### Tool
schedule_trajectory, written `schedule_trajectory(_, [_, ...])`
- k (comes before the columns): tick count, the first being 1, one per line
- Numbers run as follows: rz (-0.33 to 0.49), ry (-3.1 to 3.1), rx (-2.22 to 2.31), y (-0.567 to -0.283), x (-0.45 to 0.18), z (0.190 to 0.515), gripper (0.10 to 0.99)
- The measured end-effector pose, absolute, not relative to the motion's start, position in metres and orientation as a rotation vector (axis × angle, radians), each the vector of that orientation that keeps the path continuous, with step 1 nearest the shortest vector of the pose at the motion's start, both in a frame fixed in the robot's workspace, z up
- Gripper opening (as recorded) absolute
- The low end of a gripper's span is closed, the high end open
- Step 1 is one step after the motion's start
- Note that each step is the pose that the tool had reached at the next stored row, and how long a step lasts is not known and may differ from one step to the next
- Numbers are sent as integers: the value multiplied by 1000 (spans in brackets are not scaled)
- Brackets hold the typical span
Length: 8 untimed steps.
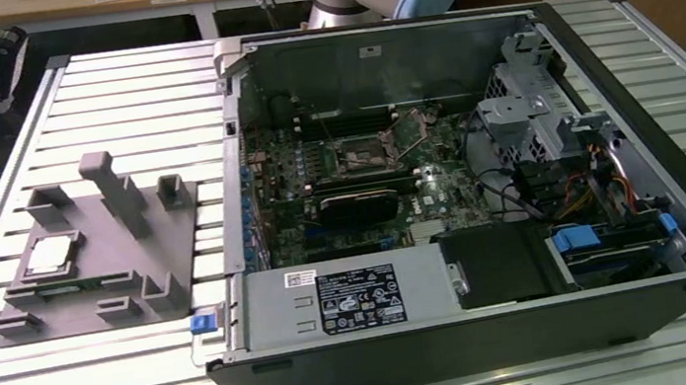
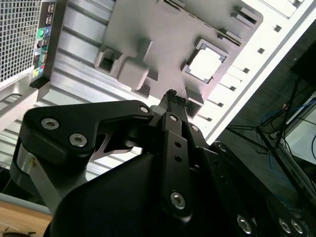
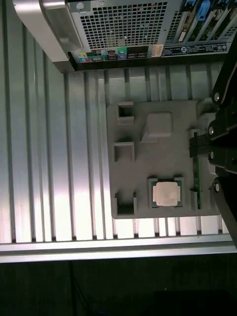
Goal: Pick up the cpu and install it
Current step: 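Reach for the cpu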
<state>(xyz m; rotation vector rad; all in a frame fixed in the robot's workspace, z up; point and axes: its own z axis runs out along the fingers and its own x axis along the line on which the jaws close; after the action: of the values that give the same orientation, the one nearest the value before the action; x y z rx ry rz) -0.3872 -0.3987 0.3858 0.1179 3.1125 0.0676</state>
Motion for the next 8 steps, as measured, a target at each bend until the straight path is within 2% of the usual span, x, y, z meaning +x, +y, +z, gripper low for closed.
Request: schedule_trajectory(8, [68, 3112, 118, -398, -414, 385, 106])
